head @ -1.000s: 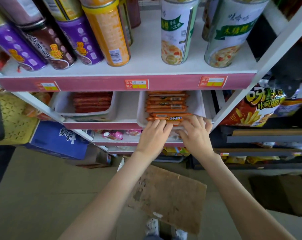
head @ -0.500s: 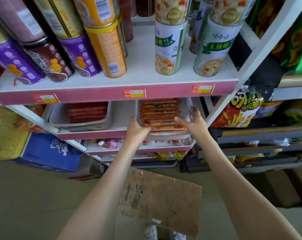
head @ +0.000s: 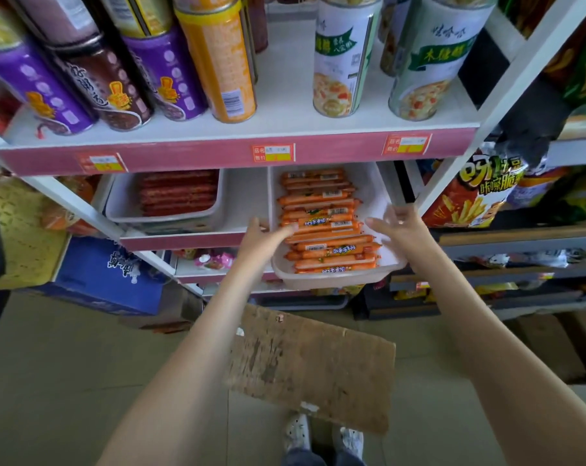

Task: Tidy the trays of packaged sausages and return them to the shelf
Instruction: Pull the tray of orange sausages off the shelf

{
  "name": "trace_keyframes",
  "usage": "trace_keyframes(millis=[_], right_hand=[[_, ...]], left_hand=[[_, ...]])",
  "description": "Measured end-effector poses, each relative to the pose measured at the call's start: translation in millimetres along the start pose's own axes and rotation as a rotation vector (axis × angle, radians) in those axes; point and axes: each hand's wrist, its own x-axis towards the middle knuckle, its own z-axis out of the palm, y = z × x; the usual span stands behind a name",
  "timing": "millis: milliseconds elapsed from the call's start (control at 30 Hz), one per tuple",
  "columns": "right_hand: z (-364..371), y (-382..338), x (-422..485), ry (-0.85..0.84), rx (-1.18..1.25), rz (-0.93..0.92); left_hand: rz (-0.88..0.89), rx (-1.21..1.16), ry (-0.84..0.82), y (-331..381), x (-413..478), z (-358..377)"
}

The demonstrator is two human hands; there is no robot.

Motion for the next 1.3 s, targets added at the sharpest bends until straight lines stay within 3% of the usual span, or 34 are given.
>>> trace_keyframes(millis=[167,333,600,1000,1300], right_hand=[[4,-20,20,-0.244,-0.008,0.004],[13,-8,-17,-0.238,0.042,-0.114],[18,12,-84,-0.254,0.132,-0.150],[35,107,-159,-0.287,0.192,-0.010],[66,196,-162,-0.270,0.027,0.089]], left_hand=[[0.109,-0.051,-0.104,10,18,14],[0.205,-0.005,-0.124,-18,4,12],[0.303,-0.062,-0.059,-54,-63,4],[0.180,-0.074,-0.092,-153,-124,5],[0.036,-0.046,-0.055,-233,-111,12]])
